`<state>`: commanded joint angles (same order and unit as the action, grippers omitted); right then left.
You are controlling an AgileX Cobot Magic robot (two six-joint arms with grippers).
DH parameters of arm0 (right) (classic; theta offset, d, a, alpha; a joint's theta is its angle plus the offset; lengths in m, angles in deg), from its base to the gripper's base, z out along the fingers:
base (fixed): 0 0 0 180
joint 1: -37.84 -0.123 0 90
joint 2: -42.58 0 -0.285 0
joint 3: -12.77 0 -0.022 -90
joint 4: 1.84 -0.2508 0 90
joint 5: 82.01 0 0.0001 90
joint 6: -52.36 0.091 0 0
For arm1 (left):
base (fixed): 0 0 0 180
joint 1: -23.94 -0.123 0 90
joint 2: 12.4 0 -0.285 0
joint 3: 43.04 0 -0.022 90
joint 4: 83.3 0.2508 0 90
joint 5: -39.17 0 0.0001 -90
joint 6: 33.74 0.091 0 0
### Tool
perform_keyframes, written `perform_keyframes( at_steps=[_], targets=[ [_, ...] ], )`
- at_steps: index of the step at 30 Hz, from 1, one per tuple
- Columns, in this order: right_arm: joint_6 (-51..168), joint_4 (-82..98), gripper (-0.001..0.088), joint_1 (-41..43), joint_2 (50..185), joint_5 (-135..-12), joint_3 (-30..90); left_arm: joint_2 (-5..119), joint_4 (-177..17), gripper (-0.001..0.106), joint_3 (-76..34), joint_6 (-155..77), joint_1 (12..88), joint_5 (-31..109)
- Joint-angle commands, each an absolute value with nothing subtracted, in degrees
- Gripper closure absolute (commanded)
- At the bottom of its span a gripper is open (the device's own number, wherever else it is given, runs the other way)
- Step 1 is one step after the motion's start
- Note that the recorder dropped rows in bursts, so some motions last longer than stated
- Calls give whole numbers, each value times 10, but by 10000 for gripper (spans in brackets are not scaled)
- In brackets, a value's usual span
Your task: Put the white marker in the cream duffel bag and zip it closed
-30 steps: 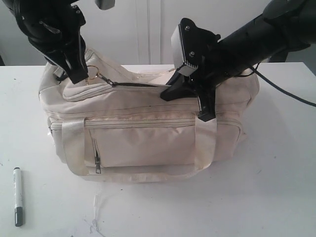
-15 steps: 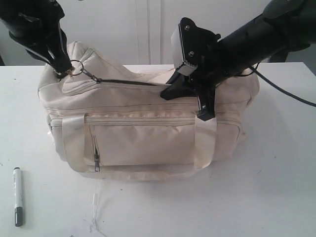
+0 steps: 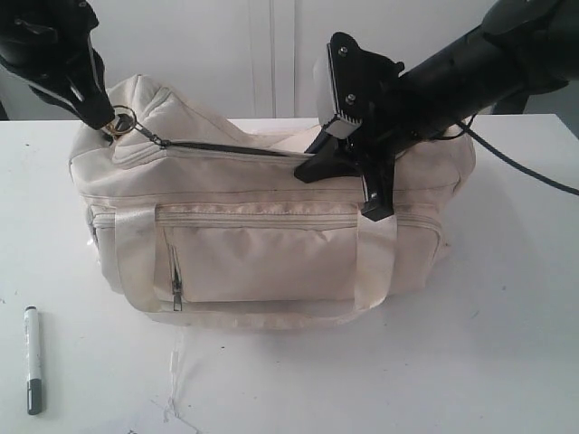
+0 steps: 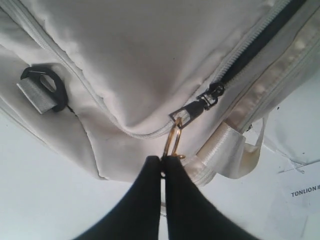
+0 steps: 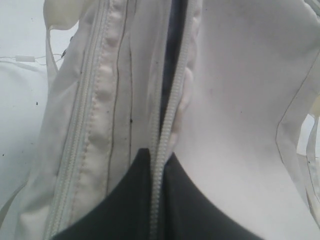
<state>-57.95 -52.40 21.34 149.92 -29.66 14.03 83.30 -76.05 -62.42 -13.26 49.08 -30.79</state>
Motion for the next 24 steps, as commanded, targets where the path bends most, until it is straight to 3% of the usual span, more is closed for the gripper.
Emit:
perform_keyframes(
  at_steps=[9, 20, 22, 24],
  targets=[
    [-579, -523, 868, 213, 1499, -297, 140, 833, -792, 1053, -624, -127, 442, -308],
    [-579, -537, 858, 213, 1499, -292, 140, 833, -814, 1053, -624, -112, 440, -308],
    [-579, -546, 783, 212, 1498, -296, 140, 833, -829, 1053, -624, -112, 440, -308],
    [-579, -565, 639, 212, 1496, -296, 140, 833, -829, 1053, -624, -112, 440, -308]
  ],
)
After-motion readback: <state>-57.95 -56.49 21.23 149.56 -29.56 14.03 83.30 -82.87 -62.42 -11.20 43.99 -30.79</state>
